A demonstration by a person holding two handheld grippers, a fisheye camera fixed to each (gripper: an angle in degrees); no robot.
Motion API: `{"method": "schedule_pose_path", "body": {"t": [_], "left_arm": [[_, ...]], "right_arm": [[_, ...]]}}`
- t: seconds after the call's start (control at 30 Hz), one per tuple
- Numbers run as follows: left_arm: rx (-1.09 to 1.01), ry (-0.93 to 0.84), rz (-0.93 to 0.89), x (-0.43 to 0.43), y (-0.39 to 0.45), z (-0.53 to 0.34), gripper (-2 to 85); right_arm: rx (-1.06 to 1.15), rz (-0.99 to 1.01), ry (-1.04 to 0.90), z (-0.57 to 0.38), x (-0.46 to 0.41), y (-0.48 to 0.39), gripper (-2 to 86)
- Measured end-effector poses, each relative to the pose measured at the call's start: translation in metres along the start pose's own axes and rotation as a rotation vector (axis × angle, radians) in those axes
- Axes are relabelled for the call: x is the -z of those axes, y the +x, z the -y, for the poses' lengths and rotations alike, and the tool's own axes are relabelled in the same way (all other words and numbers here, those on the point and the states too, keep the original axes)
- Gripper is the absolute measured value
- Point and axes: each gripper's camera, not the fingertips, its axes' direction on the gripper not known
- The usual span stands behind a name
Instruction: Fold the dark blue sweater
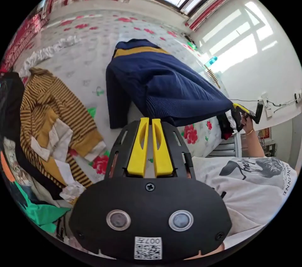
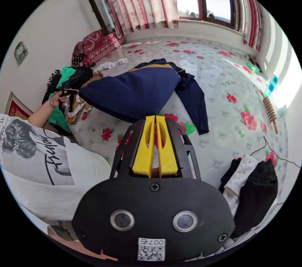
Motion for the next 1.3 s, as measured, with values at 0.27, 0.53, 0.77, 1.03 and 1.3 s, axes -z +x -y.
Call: {"method": "schedule_pose_path", "body": {"t": [0.27, 0.53, 0.77, 1.03, 1.3], "left_arm": [[-0.01, -0.209, 0.126, -0.064, 0.002, -0.056, -0.8], [-0.112, -0.185, 0.177, -0.051, 0.022, -0.098, -0.9], [-0.111, -0.155, 0.254, -0.044, 0.033, -0.132, -0.9], [-0.068, -0.277, 0.238, -0.085, 0.04, -0.168, -0.9], [0.066, -0.289, 0.156, -0.095, 0.035, -0.189, -0.8]], "right_arm": [[-0.082, 0.05, -0.259, -0.07, -0.086, -0.004, -0.3], [-0.085, 0.094, -0.194, -0.082, -0.07, -0.012, -0.3], [-0.048, 0.067, -0.256, -0.076, -0.079, -0.018, -0.3], [-0.123, 0.033, -0.402, -0.103, -0.11, -0.001, -0.2], [-0.194, -0.012, -0.645, -0.12, -0.145, 0.017, 0.8]]}}
